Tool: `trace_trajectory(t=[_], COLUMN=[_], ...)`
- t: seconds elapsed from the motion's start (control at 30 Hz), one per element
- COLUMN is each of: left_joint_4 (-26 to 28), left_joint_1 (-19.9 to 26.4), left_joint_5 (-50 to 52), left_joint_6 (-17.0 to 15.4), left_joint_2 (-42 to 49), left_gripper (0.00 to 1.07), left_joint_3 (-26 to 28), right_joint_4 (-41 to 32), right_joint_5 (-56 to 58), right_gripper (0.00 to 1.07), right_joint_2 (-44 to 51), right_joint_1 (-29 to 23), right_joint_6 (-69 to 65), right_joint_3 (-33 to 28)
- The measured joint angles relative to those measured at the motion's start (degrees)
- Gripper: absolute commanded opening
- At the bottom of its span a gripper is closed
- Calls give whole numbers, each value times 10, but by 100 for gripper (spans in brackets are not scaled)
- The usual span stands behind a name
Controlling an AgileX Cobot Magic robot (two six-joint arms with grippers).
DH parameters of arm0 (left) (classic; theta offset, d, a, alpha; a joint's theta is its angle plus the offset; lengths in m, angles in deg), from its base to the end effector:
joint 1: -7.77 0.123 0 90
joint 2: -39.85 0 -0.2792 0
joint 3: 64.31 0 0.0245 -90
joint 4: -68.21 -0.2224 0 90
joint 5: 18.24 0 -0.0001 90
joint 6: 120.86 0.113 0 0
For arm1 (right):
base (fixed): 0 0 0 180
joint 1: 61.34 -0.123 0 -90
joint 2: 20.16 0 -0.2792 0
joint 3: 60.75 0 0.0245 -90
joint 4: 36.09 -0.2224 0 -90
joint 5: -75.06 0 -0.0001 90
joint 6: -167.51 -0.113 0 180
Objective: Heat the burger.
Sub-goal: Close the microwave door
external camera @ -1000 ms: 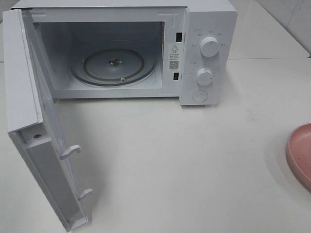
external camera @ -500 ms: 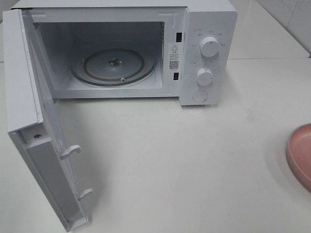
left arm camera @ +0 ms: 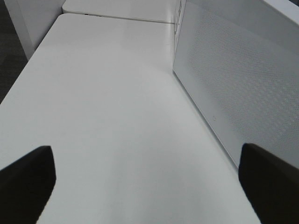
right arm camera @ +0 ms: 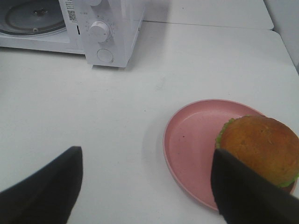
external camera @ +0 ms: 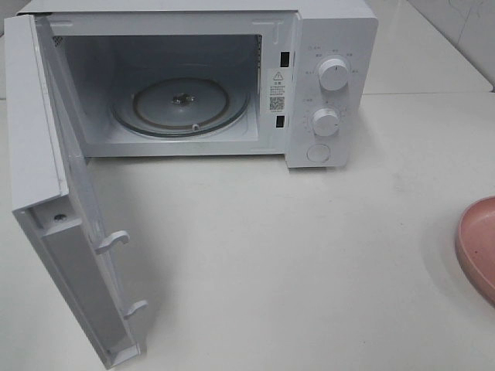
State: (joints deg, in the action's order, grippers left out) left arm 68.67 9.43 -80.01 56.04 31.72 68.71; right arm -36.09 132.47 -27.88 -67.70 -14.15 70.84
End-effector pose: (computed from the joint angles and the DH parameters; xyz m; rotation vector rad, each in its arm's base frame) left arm -0.0072 -0.0010 0.2586 -0.0842 2.0383 -0.0253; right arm -0.0021 -0.0002 0.2596 -0.0813 1.9811 0.0908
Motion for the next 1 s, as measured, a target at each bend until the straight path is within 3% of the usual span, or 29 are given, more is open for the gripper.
trace_trajectory(t=[0.27, 0.33, 0.37, 0.43, 0.47, 0.5, 0.57, 0.6, 0.63, 0.67, 0.7, 0.77, 1.0], left_joint_4=[0, 0, 0, -1, -1, -1, -1, -5, -5, -5, -5, -5, -5], left_joint_1=[0, 0, 0, 0, 0, 0, 0, 0, 0, 0, 0, 0, 0], left_joint_5=[32, 65, 65, 91, 91, 106, 116, 142, 142, 173, 173, 224, 350], left_joint_6=[0, 0, 0, 0, 0, 0, 0, 0, 0, 0, 0, 0, 0], left_joint_2=[-32, -64, -64, -92, -92, -111, -123, -146, -146, -167, -167, -199, -260], left_gripper=[85, 68, 68, 51, 51, 40, 34, 22, 22, 11, 11, 0, 0], left_joint_3=[8, 8, 8, 8, 8, 8, 7, 4, 4, -3, -3, -18, -51], right_joint_4=[0, 0, 0, 0, 0, 0, 0, 0, 0, 0, 0, 0, 0], right_joint_5=[0, 0, 0, 0, 0, 0, 0, 0, 0, 0, 0, 0, 0], right_gripper=[75, 75, 75, 75, 75, 75, 75, 75, 75, 75, 75, 75, 75], right_joint_2=[0, 0, 0, 0, 0, 0, 0, 0, 0, 0, 0, 0, 0], right_joint_1=[0, 0, 0, 0, 0, 0, 0, 0, 0, 0, 0, 0, 0], right_joint_6=[1, 1, 1, 1, 1, 1, 1, 2, 2, 2, 2, 2, 2], right_joint_3=[0, 0, 0, 0, 0, 0, 0, 0, 0, 0, 0, 0, 0])
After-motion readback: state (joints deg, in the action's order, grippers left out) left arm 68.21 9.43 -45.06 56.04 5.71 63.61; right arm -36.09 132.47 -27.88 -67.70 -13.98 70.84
